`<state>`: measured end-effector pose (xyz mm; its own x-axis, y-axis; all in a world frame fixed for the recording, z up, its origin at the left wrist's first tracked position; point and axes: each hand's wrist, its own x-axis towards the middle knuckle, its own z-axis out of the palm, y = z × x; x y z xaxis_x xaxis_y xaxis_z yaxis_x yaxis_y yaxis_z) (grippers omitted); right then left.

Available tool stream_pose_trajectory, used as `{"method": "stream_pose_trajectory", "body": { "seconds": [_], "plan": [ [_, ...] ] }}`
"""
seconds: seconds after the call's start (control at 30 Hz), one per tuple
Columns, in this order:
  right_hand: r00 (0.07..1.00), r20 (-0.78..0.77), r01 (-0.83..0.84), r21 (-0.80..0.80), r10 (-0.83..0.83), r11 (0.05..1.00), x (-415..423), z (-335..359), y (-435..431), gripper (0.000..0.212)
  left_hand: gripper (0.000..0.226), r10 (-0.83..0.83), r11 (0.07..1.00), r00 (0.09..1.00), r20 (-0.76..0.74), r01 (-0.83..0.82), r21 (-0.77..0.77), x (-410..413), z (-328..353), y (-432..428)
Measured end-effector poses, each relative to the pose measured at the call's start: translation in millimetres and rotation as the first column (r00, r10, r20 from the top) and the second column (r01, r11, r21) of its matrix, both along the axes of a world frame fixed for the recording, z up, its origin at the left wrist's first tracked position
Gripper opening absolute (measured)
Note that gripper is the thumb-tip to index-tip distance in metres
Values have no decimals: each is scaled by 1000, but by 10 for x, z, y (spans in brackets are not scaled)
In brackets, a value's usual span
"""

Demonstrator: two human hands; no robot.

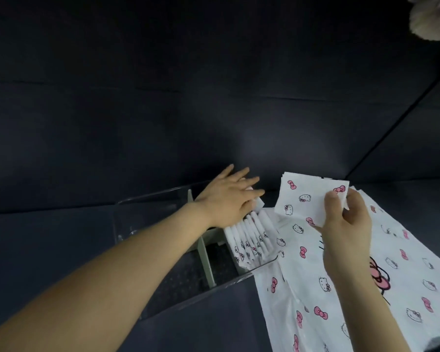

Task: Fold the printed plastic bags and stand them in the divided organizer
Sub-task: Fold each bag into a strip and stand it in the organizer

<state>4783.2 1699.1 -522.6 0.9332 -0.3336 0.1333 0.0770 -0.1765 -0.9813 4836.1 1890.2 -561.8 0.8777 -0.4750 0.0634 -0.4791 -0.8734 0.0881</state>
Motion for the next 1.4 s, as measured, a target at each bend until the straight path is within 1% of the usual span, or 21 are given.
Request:
{"method": "stream_pose_trajectory", "body": {
  "seconds": [0.07, 0.17, 0.23, 0.27, 0.33, 0.43, 0.53, 0.63, 0.7, 0.77, 0.83, 0.97, 1.1, 1.17, 1.23, 1.3, 1.37, 1.4],
  "plan": [
    [999, 32, -38, -52, 40, 998, 110, -49, 19, 18, 43, -13, 1000, 1000, -27, 13, 6, 27, -31, 62],
    [988, 91, -106, -180, 124, 978, 273, -103, 104, 16, 42, -45, 998, 999, -5, 45, -34, -62, -139, 261],
    [977, 102, -150, -288, 186, 946, 380, -120, 188, 14, 53, -64, 992, 997, 38, 68, -105, -138, -205, 374],
    [970, 101, -175, -342, 221, 923, 425, -120, 238, 14, 59, -68, 988, 997, 48, 74, -135, -162, -230, 410],
    [953, 80, -230, -442, 294, 867, 501, -125, 328, 17, 62, -71, 985, 996, 54, 79, -156, -179, -262, 446],
    [927, -18, -308, -604, 374, 735, 597, -145, 430, 23, 62, -67, 983, 995, 67, 78, -168, -185, -274, 433],
    [919, -106, -336, -712, 379, 616, 670, -172, 525, 21, 60, -56, 978, 996, 64, 68, -198, -190, -282, 425],
    [908, -195, -378, -763, 371, 524, 736, -166, 613, 20, 60, -48, 974, 997, 59, 59, -217, -204, -302, 426],
    [906, -245, -395, -785, 346, 477, 793, -140, 645, 26, 60, -41, 972, 998, 54, 52, -227, -214, -321, 427],
    [900, -288, -414, -801, 327, 433, 820, -102, 653, 36, 60, -39, 970, 998, 52, 50, -238, -232, -339, 430],
    [906, -306, -405, -827, 292, 391, 787, -87, 637, 46, 59, -40, 968, 998, 50, 51, -244, -245, -358, 439],
    [909, -317, -407, -815, 270, 412, 716, -236, 641, 46, 62, -31, 970, 999, 32, 37, -242, -255, -386, 451],
    [919, -319, -394, -775, 231, 494, 752, -398, 658, 49, 63, -23, 977, 999, 22, 27, -214, -250, -389, 455],
    [930, -282, -368, -756, 238, 542, 750, -423, 635, 42, 63, -21, 975, 999, 24, 26, -220, -248, -392, 454],
    [953, -217, -302, -756, 213, 581, 725, -432, 611, 32, 63, -14, 973, 999, 31, 21, -229, -259, -384, 451],
    [963, -190, -266, -765, 190, 587, 709, -469, 603, 32, 64, 3, 972, 999, 42, 7, -236, -288, -382, 450],
    [959, -220, -284, -775, 180, 565, 696, -516, 601, 38, 63, 22, 967, 999, 39, -11, -254, -336, -370, 465],
    [962, -219, -274, -780, 166, 562, 691, -538, 603, 37, 61, 30, 967, 999, 39, -19, -255, -365, -358, 492]
  ]
}}
